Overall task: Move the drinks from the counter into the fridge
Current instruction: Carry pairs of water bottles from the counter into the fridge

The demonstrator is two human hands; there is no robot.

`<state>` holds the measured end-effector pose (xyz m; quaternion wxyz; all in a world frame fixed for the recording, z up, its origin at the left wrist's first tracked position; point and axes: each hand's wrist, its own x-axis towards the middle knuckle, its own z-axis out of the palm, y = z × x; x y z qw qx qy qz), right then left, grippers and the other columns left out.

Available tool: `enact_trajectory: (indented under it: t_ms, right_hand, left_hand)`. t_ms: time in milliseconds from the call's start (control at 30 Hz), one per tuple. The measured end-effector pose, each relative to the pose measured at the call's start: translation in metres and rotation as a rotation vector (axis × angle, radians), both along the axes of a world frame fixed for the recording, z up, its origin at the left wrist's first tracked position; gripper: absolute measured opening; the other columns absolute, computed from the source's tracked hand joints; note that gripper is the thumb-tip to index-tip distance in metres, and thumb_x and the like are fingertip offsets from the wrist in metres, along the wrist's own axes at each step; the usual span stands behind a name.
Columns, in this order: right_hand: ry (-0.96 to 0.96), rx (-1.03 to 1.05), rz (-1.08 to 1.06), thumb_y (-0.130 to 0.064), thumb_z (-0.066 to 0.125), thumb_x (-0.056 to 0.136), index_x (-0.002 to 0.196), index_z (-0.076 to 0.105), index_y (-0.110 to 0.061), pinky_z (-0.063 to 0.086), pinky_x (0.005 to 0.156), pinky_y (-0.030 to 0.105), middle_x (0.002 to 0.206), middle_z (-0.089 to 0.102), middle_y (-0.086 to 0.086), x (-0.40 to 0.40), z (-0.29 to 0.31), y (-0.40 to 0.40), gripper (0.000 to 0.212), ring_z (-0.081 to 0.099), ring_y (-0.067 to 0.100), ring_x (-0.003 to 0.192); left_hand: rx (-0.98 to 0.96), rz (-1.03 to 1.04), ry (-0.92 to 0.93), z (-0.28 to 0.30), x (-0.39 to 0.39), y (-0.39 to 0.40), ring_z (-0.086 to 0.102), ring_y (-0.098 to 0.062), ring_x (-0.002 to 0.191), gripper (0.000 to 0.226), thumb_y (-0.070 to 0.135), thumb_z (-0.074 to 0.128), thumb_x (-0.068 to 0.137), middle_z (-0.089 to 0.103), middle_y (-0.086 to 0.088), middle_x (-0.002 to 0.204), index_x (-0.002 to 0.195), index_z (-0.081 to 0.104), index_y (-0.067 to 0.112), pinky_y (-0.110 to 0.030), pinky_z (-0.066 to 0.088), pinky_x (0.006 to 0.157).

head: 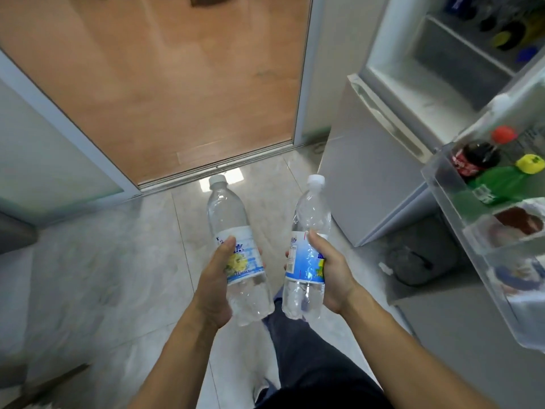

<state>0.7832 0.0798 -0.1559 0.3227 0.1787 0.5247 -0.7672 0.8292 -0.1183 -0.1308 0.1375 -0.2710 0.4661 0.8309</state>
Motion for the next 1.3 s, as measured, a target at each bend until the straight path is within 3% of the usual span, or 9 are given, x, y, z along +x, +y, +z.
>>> enact_trajectory:
  t_ms: [133, 367, 500, 567, 800, 967, 1100, 1200, 1300]
  right_hand:
    - [0.007, -0.003, -0.039, -0.054, 0.066, 0.080, 0.096, 0.079, -0.017, 0.059, 0.068, 0.033, 0.097, 0.076, 0.013, -0.077, -0.001, -0.007, 0.042, 0.075, 0.027, 0.083]
    - [0.044, 0.045, -0.161, -0.056, 0.069, 0.074, 0.102, 0.077, -0.016, 0.056, 0.092, 0.042, 0.104, 0.075, 0.014, -0.216, 0.024, 0.014, 0.050, 0.073, 0.029, 0.092]
    - [0.042, 0.053, -0.263, -0.056, 0.071, 0.069, 0.110, 0.073, -0.010, 0.048, 0.104, 0.050, 0.108, 0.073, 0.017, -0.273, 0.033, 0.038, 0.061, 0.069, 0.034, 0.098]
    - [0.042, 0.060, -0.343, -0.056, 0.071, 0.068, 0.112, 0.073, -0.010, 0.051, 0.101, 0.048, 0.110, 0.073, 0.017, -0.298, 0.035, 0.051, 0.064, 0.070, 0.033, 0.098]
    - [0.068, 0.031, -0.610, -0.051, 0.070, 0.076, 0.105, 0.076, -0.013, 0.059, 0.062, 0.030, 0.099, 0.077, 0.013, -0.377, 0.040, 0.091, 0.048, 0.076, 0.026, 0.082]
    - [0.108, 0.141, -0.814, -0.056, 0.070, 0.071, 0.095, 0.080, -0.022, 0.058, 0.063, 0.025, 0.097, 0.078, 0.006, -0.439, 0.066, 0.109, 0.044, 0.076, 0.020, 0.080]
    - [0.133, 0.183, -0.971, -0.055, 0.076, 0.065, 0.114, 0.072, -0.015, 0.057, 0.088, 0.045, 0.097, 0.076, 0.010, -0.481, 0.098, 0.128, 0.063, 0.072, 0.026, 0.081]
    - [0.174, 0.142, -1.059, -0.042, 0.079, 0.061, 0.111, 0.071, -0.011, 0.060, 0.066, 0.041, 0.093, 0.075, 0.014, -0.501, 0.122, 0.149, 0.060, 0.073, 0.029, 0.073]
    - [0.257, 0.170, -1.158, -0.036, 0.078, 0.058, 0.103, 0.074, -0.012, 0.061, 0.069, 0.041, 0.091, 0.076, 0.013, -0.515, 0.147, 0.172, 0.052, 0.074, 0.027, 0.074]
  left_hand:
    - [-0.063, -0.040, 0.028, 0.004, -0.085, -0.005, 0.073, -0.023, 0.079, 0.030, 0.048, 0.066, 0.080, 0.074, -0.009, 0.092, 0.091, 0.078, 0.022, -0.036, 0.060, 0.064]
    - [-0.140, -0.139, 0.046, 0.024, -0.238, 0.012, 0.073, -0.024, 0.076, 0.043, 0.048, 0.067, 0.077, 0.075, -0.011, 0.092, 0.103, 0.070, 0.015, -0.034, 0.059, 0.060]
    - [-0.142, -0.232, 0.072, 0.032, -0.311, 0.034, 0.074, -0.023, 0.075, 0.035, 0.049, 0.062, 0.078, 0.075, -0.010, 0.092, 0.094, 0.076, 0.020, -0.034, 0.059, 0.059]
    - [-0.127, -0.277, 0.079, 0.035, -0.347, 0.047, 0.073, -0.024, 0.075, 0.038, 0.049, 0.061, 0.078, 0.075, -0.012, 0.093, 0.097, 0.074, 0.019, -0.034, 0.060, 0.060]
    - [-0.045, -0.497, 0.079, 0.038, -0.477, 0.099, 0.072, -0.024, 0.074, 0.056, 0.045, 0.065, 0.074, 0.073, -0.014, 0.092, 0.115, 0.065, 0.007, -0.034, 0.058, 0.060]
    - [-0.056, -0.696, 0.134, 0.057, -0.570, 0.135, 0.071, -0.027, 0.083, 0.067, 0.048, 0.066, 0.069, 0.073, -0.015, 0.101, 0.124, 0.062, 0.009, -0.037, 0.057, 0.069]
    - [0.025, -0.813, 0.207, 0.087, -0.631, 0.163, 0.072, -0.024, 0.073, 0.062, 0.043, 0.069, 0.071, 0.073, -0.012, 0.090, 0.122, 0.062, 0.008, -0.036, 0.058, 0.059]
    - [0.081, -0.924, 0.234, 0.107, -0.670, 0.194, 0.070, -0.029, 0.070, 0.059, 0.037, 0.074, 0.072, 0.072, -0.014, 0.087, 0.121, 0.061, 0.007, -0.039, 0.056, 0.063]
    - [0.089, -1.010, 0.312, 0.128, -0.699, 0.231, 0.072, -0.031, 0.075, 0.040, 0.036, 0.070, 0.080, 0.073, -0.014, 0.094, 0.115, 0.064, 0.016, -0.041, 0.058, 0.062]
